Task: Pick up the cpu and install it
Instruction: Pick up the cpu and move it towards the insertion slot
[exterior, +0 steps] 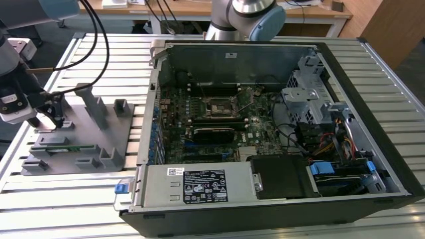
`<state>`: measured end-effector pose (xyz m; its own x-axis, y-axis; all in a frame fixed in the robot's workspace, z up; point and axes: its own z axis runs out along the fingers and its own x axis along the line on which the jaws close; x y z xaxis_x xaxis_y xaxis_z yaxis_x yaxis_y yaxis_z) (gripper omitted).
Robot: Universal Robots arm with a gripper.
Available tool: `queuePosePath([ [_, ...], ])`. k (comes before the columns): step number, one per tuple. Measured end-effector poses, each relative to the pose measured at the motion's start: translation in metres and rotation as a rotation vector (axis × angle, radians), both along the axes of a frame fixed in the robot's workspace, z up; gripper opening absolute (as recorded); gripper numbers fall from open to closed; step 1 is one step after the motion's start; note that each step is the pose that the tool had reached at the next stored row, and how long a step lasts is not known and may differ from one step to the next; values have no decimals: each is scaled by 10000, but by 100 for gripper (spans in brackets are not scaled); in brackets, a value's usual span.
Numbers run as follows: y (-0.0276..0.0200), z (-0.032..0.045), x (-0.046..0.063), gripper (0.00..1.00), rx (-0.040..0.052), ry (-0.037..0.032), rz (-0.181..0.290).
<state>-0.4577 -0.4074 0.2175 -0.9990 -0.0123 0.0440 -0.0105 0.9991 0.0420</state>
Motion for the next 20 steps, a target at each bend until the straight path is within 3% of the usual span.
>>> queuePosePath([
  [20,1,80,0,54,-5,3,0],
])
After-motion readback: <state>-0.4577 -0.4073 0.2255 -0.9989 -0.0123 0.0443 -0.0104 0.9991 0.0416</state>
